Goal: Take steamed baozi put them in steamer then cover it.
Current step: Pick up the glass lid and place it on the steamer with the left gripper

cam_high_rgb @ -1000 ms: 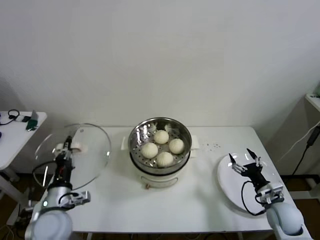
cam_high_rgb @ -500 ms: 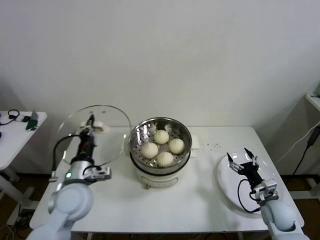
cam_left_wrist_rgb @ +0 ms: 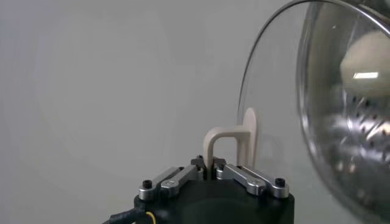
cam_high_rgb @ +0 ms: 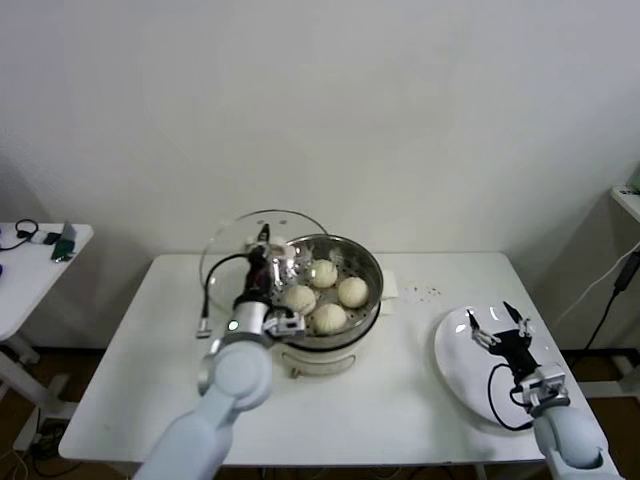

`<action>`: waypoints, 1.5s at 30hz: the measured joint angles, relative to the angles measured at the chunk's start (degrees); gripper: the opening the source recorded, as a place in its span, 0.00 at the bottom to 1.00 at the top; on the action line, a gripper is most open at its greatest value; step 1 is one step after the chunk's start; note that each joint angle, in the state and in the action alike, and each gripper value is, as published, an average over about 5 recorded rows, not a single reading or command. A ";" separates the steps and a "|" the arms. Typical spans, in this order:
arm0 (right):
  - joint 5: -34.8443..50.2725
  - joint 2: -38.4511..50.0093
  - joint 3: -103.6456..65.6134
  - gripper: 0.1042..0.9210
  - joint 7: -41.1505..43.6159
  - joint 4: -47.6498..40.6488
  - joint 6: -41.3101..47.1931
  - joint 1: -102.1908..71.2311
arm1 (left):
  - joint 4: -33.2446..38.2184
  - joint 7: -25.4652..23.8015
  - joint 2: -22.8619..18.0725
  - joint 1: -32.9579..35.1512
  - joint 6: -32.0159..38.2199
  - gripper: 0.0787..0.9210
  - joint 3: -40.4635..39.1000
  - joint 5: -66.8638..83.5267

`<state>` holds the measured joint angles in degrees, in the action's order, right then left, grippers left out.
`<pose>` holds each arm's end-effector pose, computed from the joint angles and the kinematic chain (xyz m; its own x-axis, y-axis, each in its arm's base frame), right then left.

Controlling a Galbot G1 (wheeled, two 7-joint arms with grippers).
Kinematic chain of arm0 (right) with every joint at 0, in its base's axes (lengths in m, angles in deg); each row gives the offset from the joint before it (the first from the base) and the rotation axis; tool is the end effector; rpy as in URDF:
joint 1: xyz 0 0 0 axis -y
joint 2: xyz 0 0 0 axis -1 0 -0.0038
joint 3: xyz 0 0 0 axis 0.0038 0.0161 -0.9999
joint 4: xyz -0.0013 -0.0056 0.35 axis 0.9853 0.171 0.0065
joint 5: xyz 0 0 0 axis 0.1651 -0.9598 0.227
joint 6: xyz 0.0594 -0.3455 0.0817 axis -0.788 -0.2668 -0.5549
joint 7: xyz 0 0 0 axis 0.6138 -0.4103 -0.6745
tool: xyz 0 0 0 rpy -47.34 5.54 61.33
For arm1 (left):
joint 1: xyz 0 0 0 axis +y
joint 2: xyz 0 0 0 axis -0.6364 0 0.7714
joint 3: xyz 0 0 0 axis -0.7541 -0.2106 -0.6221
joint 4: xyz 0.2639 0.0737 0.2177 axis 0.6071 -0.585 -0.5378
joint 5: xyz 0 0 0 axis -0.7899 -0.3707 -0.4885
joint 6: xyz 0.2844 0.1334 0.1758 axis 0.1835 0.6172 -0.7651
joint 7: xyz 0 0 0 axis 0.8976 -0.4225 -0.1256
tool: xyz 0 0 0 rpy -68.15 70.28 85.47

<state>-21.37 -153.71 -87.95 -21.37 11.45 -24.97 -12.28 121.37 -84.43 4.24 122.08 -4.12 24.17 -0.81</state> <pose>0.2836 -0.2009 -0.3774 -0.9842 -0.0877 0.1539 -0.1189 0.9711 -0.2071 0.3293 -0.0932 -0.2279 -0.9972 -0.0188 -0.0723 -0.0726 0.0178 0.9972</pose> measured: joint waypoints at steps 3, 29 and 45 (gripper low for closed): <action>-0.23 -0.07 -0.36 0.88 0.07 -0.34 -0.24 -0.10 | -1.95 -0.15 -2.91 -0.71 -0.46 0.08 -1.59 -1.09; -1.71 -1.37 -1.77 0.88 0.63 -1.85 -1.49 -0.40 | -11.09 -1.64 -11.18 -3.52 -2.12 0.08 -7.01 -5.36; -1.81 -1.53 -2.59 0.88 1.14 -1.99 -1.90 -0.78 | -13.15 -1.90 -10.97 -4.33 -2.16 0.08 -7.62 -5.35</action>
<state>-23.17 -155.24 -90.54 -20.22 9.46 -26.86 -13.06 108.22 -86.33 -6.73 117.75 -6.28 16.55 -6.16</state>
